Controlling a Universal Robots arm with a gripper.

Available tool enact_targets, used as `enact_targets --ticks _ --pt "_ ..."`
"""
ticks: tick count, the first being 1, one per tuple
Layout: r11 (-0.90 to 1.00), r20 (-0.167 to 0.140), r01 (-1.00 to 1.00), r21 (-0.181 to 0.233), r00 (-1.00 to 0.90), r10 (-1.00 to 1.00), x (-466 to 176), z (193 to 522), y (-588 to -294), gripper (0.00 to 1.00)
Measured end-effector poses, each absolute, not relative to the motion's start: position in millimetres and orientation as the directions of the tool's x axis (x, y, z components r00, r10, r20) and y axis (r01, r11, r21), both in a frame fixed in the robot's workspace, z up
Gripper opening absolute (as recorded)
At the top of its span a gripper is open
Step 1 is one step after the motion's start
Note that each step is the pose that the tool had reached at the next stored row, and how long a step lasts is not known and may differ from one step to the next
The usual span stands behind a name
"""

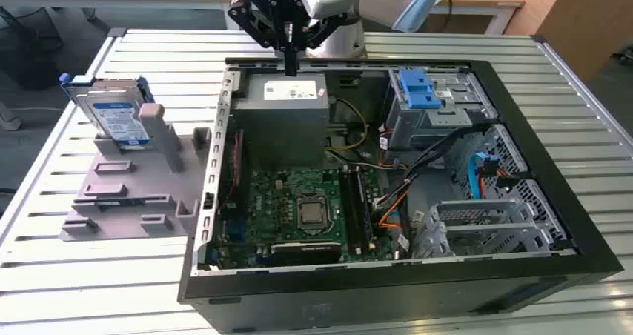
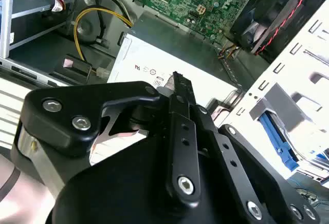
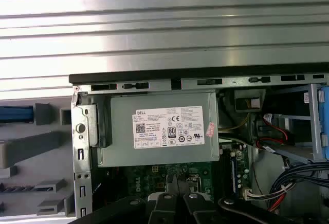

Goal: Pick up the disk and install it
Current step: 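Reach for the disk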

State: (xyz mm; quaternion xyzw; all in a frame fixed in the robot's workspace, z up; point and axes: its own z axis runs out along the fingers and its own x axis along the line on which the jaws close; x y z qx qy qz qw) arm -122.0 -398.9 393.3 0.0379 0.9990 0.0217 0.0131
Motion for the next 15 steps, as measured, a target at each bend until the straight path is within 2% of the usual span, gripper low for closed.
enact_targets --ticks 15 --pt "0.996 -0.024 0.075 0.044 -0.997 0.076 -125.7 393.3 -398.9 0.11"
